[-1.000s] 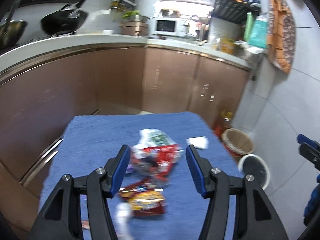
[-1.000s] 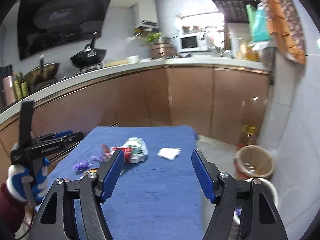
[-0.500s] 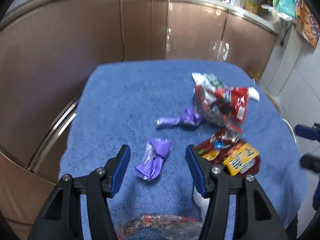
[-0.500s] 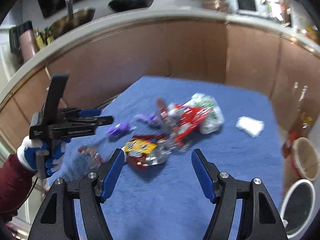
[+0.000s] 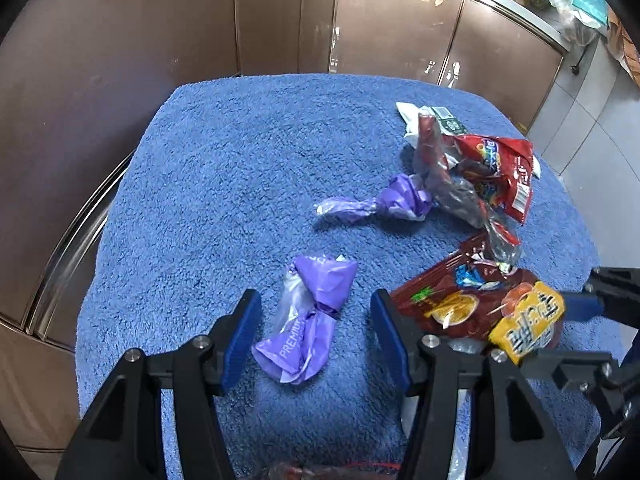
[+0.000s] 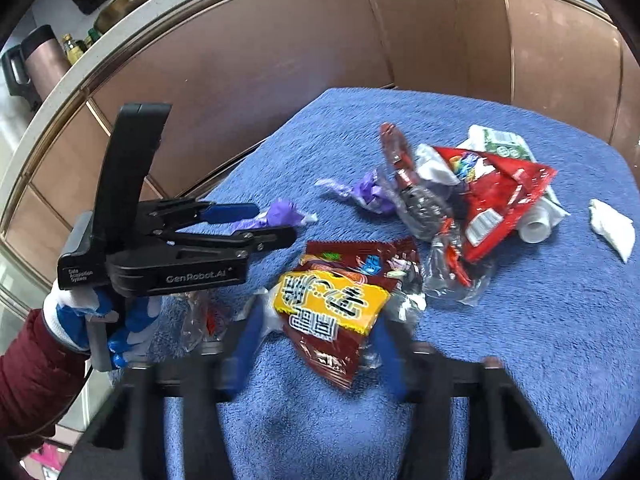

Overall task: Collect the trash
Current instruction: 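Grasp the purple wrapper with the left tool while the right tool grasps the brown snack bag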

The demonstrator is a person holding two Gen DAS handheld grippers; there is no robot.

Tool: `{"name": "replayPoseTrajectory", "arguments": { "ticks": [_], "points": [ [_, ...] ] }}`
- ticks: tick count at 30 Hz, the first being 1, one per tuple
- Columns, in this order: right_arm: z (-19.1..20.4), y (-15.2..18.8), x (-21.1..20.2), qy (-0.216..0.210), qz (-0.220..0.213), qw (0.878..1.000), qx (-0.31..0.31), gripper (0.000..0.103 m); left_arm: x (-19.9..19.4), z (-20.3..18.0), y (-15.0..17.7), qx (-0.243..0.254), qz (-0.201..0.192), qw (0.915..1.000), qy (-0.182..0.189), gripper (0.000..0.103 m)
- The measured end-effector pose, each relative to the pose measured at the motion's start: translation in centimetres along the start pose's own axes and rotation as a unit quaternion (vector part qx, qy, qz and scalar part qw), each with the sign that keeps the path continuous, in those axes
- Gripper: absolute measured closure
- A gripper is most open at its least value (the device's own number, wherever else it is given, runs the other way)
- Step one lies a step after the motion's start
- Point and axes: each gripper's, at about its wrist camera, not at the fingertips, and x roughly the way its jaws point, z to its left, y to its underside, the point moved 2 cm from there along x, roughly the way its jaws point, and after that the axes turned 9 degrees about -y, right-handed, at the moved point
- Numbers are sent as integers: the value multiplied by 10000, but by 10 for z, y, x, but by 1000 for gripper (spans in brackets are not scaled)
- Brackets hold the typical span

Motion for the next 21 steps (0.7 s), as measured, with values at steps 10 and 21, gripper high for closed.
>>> {"name": "replayPoseTrajectory", "arguments": {
  "ticks": [10, 21],
  "points": [
    [16, 9, -17, -229, -82, 9993, -288, 99, -7, 0, 2, -147, -88, 9998, 51, 74],
    [32, 15, -72, -274, -695, 9964, -393, 99, -53, 4, -3, -427, -474, 9980, 23, 75]
  ]
}}
